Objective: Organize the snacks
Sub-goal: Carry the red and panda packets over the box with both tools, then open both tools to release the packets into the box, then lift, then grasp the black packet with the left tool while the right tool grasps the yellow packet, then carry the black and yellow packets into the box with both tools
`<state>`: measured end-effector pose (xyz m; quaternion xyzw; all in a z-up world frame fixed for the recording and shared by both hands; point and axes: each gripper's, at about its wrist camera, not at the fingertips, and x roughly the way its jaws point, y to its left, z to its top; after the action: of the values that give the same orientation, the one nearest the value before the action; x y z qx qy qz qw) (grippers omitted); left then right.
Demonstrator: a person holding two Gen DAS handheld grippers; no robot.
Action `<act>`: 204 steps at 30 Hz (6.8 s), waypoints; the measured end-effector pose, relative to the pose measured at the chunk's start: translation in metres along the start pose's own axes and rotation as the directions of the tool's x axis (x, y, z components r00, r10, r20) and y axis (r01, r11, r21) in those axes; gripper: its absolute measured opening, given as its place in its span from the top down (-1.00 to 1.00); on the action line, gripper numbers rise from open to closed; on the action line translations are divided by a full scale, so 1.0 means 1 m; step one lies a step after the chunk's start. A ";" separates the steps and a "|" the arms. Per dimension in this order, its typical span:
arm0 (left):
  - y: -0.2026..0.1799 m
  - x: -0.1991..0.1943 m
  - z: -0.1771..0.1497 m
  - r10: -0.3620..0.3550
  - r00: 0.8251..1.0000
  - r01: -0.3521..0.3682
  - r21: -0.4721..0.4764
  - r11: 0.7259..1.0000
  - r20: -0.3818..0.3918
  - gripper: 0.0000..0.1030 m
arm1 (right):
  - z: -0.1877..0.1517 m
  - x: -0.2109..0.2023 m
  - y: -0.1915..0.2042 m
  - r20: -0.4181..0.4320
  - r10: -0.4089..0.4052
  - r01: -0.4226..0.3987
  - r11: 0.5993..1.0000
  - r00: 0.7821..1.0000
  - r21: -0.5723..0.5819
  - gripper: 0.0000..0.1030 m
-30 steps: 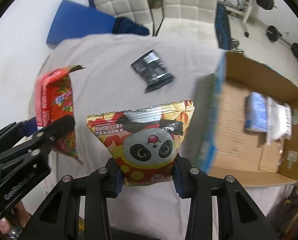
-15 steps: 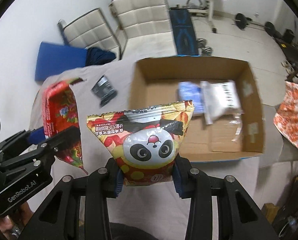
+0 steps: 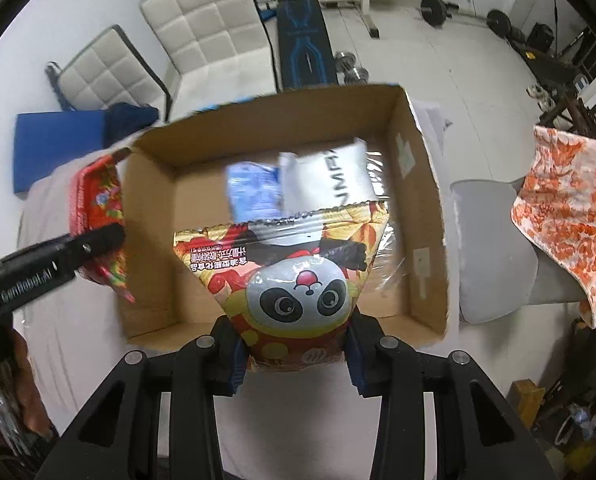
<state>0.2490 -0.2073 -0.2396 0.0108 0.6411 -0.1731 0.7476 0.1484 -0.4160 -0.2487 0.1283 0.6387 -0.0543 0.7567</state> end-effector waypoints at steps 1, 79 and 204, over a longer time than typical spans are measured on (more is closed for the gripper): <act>0.001 0.011 0.007 0.011 1.000 -0.011 -0.011 1.000 -0.020 0.17 | 0.007 0.012 -0.006 -0.021 -0.008 0.008 1.000 1.000 0.003 0.18; -0.032 -0.084 -0.073 0.114 0.978 -0.114 -0.007 0.993 0.178 -0.98 | -0.044 -0.070 -0.006 0.138 0.005 -0.001 1.000 0.990 -0.028 -1.00; 0.239 -0.088 -0.154 0.149 0.986 -0.134 -0.176 0.975 0.073 0.04 | -0.104 0.066 0.362 -0.134 0.020 -0.062 0.946 0.991 -0.319 0.21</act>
<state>0.1569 0.0758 -0.2318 -0.0149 0.6185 -0.0644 0.7830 0.1500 -0.0347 -0.2838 0.0192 0.6837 0.0750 0.7256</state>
